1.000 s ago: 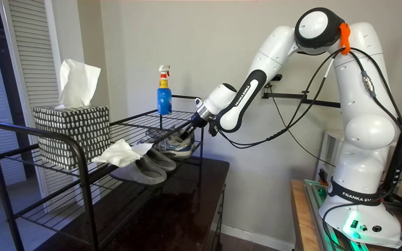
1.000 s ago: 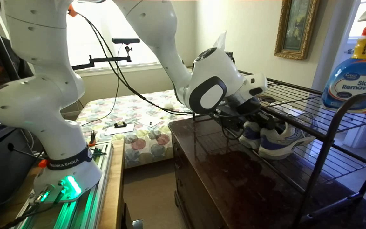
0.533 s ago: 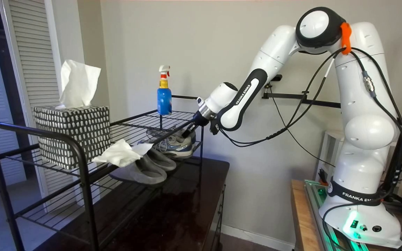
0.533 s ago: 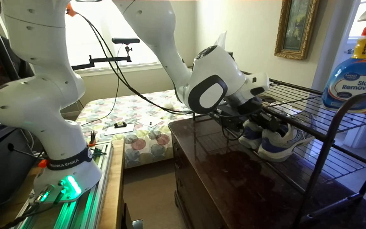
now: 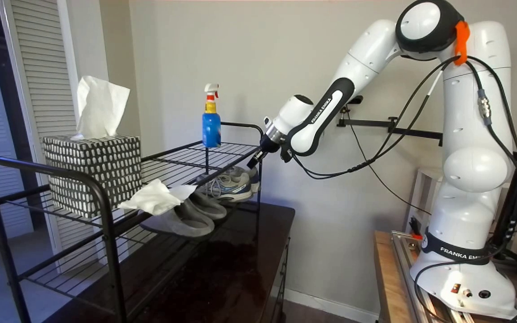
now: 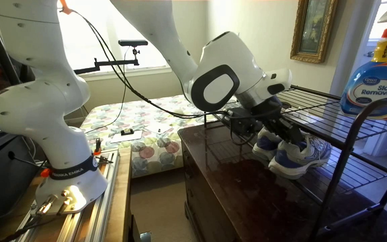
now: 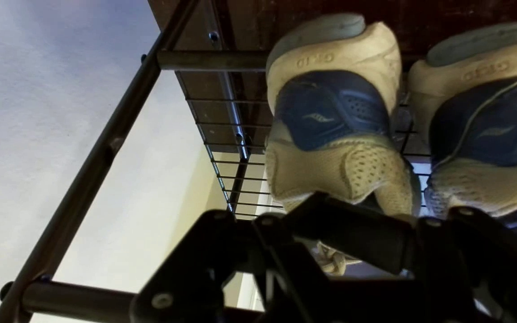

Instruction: Move the blue sneakers

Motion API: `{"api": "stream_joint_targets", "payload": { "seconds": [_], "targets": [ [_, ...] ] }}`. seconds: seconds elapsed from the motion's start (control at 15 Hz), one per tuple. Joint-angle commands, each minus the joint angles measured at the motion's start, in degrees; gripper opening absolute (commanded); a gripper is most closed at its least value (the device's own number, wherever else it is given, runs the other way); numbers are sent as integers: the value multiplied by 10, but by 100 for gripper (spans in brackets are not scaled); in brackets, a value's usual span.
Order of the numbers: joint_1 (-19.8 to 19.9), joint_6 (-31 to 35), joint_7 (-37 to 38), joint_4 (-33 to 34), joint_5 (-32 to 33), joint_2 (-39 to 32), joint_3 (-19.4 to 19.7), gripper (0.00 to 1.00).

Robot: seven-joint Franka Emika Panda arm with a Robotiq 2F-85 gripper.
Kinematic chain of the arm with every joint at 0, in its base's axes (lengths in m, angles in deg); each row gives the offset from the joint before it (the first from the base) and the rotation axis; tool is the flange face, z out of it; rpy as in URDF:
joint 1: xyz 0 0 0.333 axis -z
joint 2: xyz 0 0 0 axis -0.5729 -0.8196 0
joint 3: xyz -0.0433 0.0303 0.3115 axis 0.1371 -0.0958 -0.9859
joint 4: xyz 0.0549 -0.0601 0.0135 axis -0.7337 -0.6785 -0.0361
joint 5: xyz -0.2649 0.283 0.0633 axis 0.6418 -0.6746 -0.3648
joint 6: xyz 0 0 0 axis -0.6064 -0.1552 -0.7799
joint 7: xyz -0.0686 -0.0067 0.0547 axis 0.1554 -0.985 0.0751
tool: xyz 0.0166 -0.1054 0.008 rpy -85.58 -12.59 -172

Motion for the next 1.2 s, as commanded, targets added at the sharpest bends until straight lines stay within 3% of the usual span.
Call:
{"api": "stream_joint_targets", "payload": {
  "seconds": [0.0,0.33,0.53,0.6,0.67,0.93,1.13],
  "targets": [
    [22,-7,-2,-18,-17,3,-47,0],
    [63,64,3,-40,-4,-3,-105,0],
    [61,71,2,-59,0,11,-92,0],
    [68,79,4,-68,1,15,-97,25],
    [70,86,2,-79,2,25,-92,26],
    [108,139,26,-177,22,109,-117,52],
    [111,184,57,-255,57,181,-122,73]
  ]
}}
